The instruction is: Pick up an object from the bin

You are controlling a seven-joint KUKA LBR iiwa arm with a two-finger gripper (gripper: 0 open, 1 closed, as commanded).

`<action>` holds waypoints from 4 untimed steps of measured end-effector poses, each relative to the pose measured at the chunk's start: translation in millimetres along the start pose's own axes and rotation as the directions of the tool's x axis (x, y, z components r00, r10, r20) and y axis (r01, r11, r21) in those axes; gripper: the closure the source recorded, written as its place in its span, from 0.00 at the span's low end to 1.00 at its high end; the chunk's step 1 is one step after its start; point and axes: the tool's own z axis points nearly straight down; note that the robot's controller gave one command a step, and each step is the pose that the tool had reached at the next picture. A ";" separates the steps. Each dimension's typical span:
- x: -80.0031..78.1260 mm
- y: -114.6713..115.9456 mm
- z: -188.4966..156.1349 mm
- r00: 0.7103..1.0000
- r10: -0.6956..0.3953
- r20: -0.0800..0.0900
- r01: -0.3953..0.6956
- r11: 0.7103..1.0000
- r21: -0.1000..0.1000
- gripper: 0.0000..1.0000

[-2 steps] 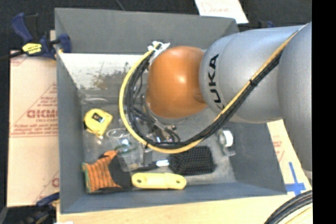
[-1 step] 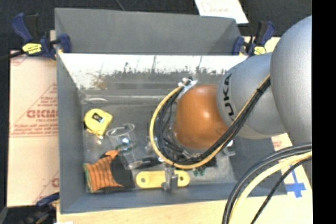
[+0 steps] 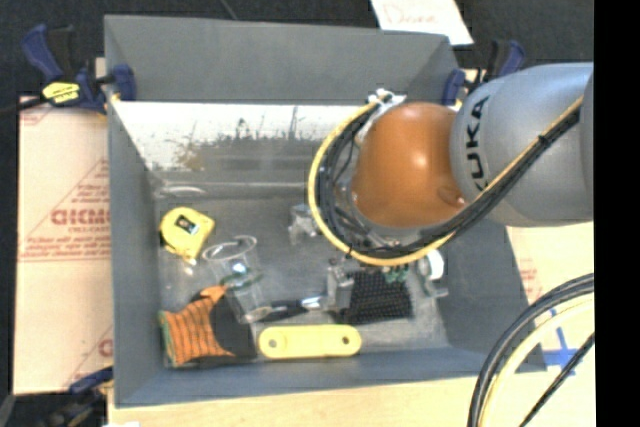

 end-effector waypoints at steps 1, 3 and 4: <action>39.1 25.5 60.1 0.999 0.005 -0.054 -0.005 1.000 0.002 0.00; 35.6 71.3 56.6 0.980 -0.196 -0.028 0.196 0.981 -0.002 1.00; 35.5 71.5 56.6 0.980 -0.195 -0.028 0.195 0.981 -0.002 1.00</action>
Offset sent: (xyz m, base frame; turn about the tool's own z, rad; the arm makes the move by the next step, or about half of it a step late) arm -0.0227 0.0084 -0.0509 0.0363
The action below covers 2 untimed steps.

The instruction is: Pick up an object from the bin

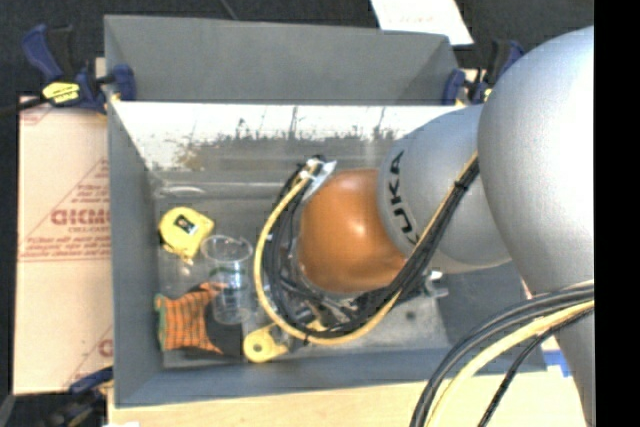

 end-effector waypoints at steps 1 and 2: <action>-14.1 24.3 1.3 0.999 0.031 0.008 -0.031 1.000 0.003 1.00; 0.1 -8.3 1.2 0.999 0.049 0.007 -0.049 0.999 0.003 1.00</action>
Offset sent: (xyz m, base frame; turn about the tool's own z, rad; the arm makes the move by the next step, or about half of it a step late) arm 0.0016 -0.0075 -0.0031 0.0466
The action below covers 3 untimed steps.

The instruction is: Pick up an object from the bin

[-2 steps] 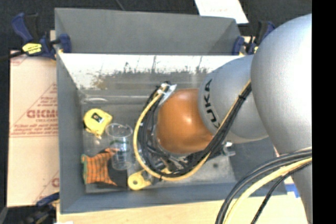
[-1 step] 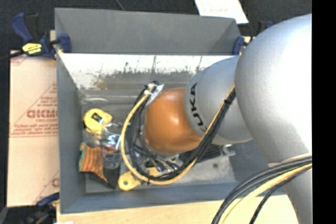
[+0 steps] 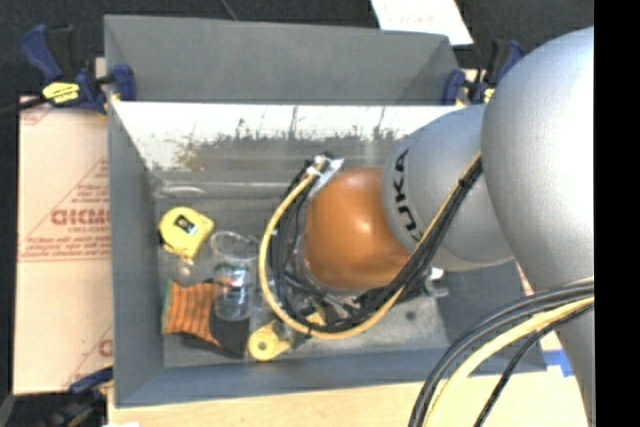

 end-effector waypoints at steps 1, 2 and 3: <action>0.0 0.0 0.0 1.000 0.001 0.000 -0.001 1.000 0.000 1.00; -2.5 4.7 0.4 1.000 0.002 0.000 -0.002 1.000 0.003 1.00; -8.8 13.0 0.7 0.999 -0.033 -0.001 0.033 0.999 0.003 1.00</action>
Offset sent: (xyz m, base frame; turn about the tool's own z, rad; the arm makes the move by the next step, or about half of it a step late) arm -0.0006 0.0296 -0.0019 0.0020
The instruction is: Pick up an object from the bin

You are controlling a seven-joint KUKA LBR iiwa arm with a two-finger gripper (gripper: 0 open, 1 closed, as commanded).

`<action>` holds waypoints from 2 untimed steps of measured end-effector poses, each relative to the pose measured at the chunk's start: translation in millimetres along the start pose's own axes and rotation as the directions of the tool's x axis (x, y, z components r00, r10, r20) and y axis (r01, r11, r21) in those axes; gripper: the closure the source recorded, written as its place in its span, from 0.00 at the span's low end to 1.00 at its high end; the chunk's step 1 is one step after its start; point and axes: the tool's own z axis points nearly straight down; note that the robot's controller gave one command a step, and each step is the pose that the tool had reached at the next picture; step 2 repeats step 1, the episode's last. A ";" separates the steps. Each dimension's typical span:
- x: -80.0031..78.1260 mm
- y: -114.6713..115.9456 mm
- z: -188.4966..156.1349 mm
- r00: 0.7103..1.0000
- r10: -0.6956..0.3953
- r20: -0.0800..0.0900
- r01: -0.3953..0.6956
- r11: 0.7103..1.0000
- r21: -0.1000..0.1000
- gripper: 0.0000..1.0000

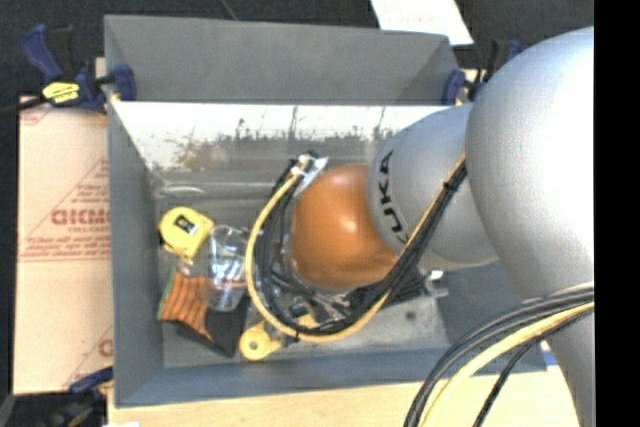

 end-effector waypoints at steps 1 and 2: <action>-15.2 3.0 -5.6 0.987 -0.158 -0.003 0.158 0.987 -0.001 1.00; -15.2 3.0 -5.6 0.987 -0.158 -0.003 0.158 0.987 -0.001 1.00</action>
Offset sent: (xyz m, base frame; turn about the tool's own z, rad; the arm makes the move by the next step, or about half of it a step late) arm -0.0029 0.0606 0.0348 -0.2156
